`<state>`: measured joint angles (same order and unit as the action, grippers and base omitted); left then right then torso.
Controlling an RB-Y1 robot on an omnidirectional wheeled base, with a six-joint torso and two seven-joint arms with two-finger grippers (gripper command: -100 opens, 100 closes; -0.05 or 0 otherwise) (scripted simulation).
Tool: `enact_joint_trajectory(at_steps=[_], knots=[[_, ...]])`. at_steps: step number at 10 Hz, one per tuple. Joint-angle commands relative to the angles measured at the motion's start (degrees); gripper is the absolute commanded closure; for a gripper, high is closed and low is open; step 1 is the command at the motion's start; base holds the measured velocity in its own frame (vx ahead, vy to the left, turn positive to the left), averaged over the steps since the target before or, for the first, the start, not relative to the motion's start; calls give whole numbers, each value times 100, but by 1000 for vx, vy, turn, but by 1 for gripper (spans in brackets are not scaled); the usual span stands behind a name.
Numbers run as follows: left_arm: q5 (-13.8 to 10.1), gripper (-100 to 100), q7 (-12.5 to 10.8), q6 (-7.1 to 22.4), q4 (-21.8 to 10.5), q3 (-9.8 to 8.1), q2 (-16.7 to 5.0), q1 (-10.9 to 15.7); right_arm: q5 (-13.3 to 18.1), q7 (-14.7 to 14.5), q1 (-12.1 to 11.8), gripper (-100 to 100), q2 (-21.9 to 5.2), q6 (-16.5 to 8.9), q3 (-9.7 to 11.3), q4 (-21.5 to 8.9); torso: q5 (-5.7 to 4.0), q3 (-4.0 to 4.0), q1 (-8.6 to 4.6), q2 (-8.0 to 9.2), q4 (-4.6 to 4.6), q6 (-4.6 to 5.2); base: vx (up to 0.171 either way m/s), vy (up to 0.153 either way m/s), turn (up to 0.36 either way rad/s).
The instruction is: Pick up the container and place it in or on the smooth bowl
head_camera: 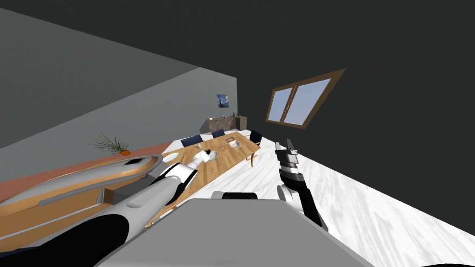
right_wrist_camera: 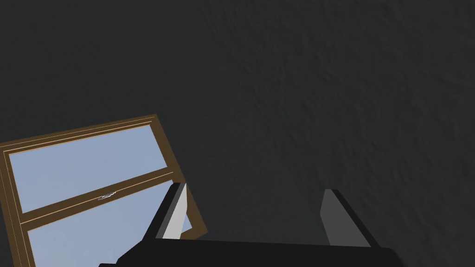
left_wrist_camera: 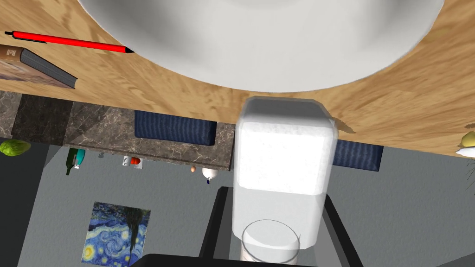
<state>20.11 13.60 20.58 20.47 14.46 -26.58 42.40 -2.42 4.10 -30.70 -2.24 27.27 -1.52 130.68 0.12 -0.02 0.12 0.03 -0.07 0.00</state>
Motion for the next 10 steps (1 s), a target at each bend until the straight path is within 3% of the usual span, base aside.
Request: enact_joint_trajectory(at_steps=[1, 3, 4, 5, 9, 10], knots=[[-192, 100, 6, 144, 50, 44, 63, 68, 0, 0, 0, 0, 0, 0, 0, 0, 0, 0, 0, 0, 0, 0, -26, 20, -81], [-391, 100, -11, 267, 56, 98, 141, 163, 0, 0, 0, 0, 0, 0, 0, 0, 1, 1, 3, 1, 1, -3, -20, 17, -55], [-321, 100, 6, 224, 68, 76, 110, 120, 0, 0, 0, 0, 0, 0, 0, 0, 2, 2, 4, 2, 1, -3, -10, 7, -23], [-334, -100, -2, 230, 64, 79, 120, 129, 0, 0, -1, 0, 0, 0, 0, 0, -1, 1, 4, 0, 0, -9, 0, 0, 0], [-333, -100, -2, 229, 65, 79, 119, 129, 0, 0, -1, 0, 0, 0, 0, 0, -1, -2, 3, -3, -1, -9, 0, 0, 0], [-333, 0, -2, 229, 65, 79, 119, 129, 0, 0, -1, 0, 0, 0, 0, 0, -1, -2, 3, -3, -1, -9, 0, 0, 0]])
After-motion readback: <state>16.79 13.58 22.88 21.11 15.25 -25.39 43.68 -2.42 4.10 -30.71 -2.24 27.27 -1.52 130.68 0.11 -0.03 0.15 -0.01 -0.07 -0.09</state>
